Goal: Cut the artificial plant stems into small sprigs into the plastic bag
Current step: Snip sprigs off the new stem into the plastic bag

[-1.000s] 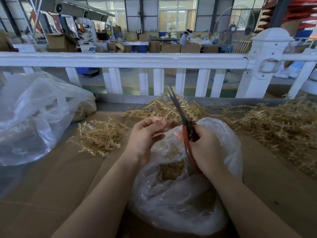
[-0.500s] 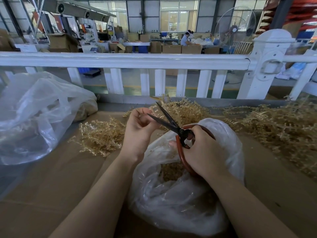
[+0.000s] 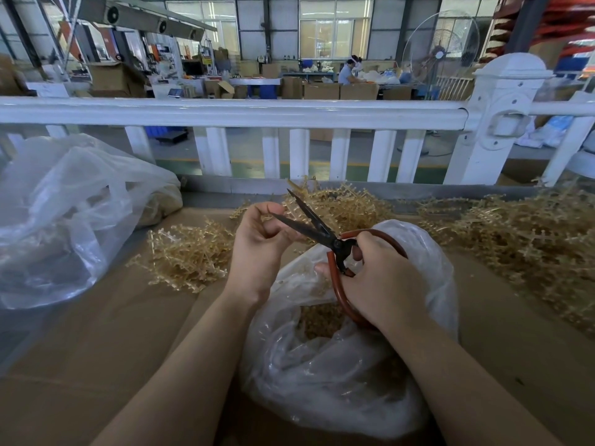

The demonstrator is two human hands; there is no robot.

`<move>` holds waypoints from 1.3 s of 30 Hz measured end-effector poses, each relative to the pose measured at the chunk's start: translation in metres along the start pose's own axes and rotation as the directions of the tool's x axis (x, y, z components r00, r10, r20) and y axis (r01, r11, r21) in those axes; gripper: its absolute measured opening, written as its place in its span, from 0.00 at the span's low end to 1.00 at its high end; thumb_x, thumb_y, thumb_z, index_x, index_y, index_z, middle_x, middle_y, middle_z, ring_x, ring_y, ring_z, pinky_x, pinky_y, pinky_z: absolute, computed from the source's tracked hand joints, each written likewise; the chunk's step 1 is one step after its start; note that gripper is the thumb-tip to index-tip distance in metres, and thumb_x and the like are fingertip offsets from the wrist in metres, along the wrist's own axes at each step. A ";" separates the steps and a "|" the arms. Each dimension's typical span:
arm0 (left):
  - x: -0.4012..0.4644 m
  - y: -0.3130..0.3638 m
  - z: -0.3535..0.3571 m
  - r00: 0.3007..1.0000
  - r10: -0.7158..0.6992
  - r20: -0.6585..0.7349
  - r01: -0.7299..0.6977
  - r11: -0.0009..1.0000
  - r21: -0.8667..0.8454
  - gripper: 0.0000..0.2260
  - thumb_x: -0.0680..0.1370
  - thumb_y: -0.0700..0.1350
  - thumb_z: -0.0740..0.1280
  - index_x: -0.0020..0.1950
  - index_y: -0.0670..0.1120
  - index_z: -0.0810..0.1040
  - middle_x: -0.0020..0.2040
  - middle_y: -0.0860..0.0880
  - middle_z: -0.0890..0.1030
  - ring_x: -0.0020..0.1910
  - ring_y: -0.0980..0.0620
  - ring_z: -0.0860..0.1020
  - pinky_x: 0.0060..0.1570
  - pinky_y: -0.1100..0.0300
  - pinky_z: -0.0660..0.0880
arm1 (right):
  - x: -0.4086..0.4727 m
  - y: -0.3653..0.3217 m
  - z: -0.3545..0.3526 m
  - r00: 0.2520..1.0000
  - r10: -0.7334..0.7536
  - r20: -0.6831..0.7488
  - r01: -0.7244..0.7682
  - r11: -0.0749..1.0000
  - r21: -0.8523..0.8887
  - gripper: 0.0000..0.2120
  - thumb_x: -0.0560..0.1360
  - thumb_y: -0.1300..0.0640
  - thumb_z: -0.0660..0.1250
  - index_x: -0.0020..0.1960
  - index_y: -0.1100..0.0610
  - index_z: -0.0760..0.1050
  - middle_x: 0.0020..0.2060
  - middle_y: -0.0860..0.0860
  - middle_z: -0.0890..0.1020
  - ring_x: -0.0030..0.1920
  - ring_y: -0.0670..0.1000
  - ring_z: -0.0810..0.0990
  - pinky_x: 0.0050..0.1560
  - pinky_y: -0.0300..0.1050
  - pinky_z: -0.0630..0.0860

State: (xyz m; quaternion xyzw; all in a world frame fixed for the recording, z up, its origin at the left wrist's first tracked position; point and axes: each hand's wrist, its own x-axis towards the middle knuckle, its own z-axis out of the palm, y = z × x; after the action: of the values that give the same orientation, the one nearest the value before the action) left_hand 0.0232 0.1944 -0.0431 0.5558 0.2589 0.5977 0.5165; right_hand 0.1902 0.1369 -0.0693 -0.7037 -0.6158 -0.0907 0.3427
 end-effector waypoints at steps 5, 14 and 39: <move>0.000 0.002 0.000 1.000 -0.007 0.010 0.007 0.999 -0.043 0.14 0.74 0.27 0.67 0.55 0.41 0.70 0.32 0.50 0.84 0.34 0.54 0.82 0.41 0.65 0.77 | -0.001 -0.001 0.000 1.000 0.022 -0.002 -0.022 1.000 0.014 0.25 0.68 0.24 0.63 0.37 0.44 0.60 0.29 0.41 0.70 0.29 0.41 0.70 0.28 0.33 0.59; -0.001 0.000 0.001 1.000 -0.019 0.004 0.020 0.993 -0.116 0.14 0.74 0.25 0.65 0.52 0.41 0.70 0.32 0.49 0.84 0.34 0.54 0.82 0.40 0.63 0.78 | -0.002 0.000 0.002 0.998 0.015 -0.062 -0.018 0.999 -0.043 0.26 0.69 0.27 0.68 0.35 0.45 0.60 0.25 0.41 0.68 0.26 0.41 0.68 0.27 0.35 0.60; -0.001 -0.002 0.000 0.994 0.104 -0.033 -0.099 0.988 0.114 0.14 0.77 0.28 0.67 0.53 0.46 0.70 0.37 0.40 0.84 0.43 0.42 0.84 0.49 0.60 0.78 | -0.001 0.001 -0.001 0.999 0.005 0.054 -0.009 0.997 0.079 0.31 0.64 0.19 0.55 0.49 0.43 0.72 0.39 0.38 0.76 0.37 0.36 0.72 0.33 0.30 0.63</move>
State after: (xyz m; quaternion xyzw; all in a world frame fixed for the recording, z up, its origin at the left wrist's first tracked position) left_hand 0.0238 0.1943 -0.0452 0.5849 0.2735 0.6183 0.4481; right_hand 0.1913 0.1351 -0.0697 -0.6938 -0.6255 -0.0460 0.3541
